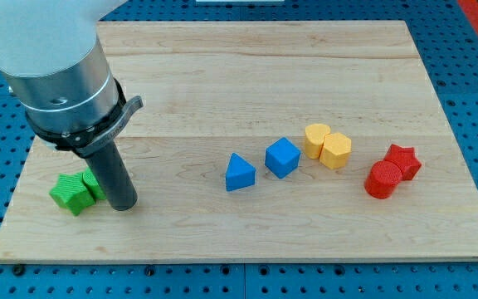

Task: Nudge the blue cube a bit up

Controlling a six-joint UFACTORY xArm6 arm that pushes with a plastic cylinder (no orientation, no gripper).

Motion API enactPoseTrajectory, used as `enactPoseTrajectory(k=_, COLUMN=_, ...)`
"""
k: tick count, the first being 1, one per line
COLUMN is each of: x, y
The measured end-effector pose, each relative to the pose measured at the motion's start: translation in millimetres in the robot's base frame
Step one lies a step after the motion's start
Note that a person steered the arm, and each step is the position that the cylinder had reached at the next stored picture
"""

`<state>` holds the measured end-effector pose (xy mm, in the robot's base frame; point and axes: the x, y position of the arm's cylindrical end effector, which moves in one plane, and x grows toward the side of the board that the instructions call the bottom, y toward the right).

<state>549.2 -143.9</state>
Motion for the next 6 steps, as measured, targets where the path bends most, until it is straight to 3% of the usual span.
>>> enactPoseTrajectory(k=2, x=19.1, y=166.4)
enactPoseTrajectory(k=3, x=-2.7, y=212.3)
enactPoseTrajectory(k=6, x=-80.3, y=249.9)
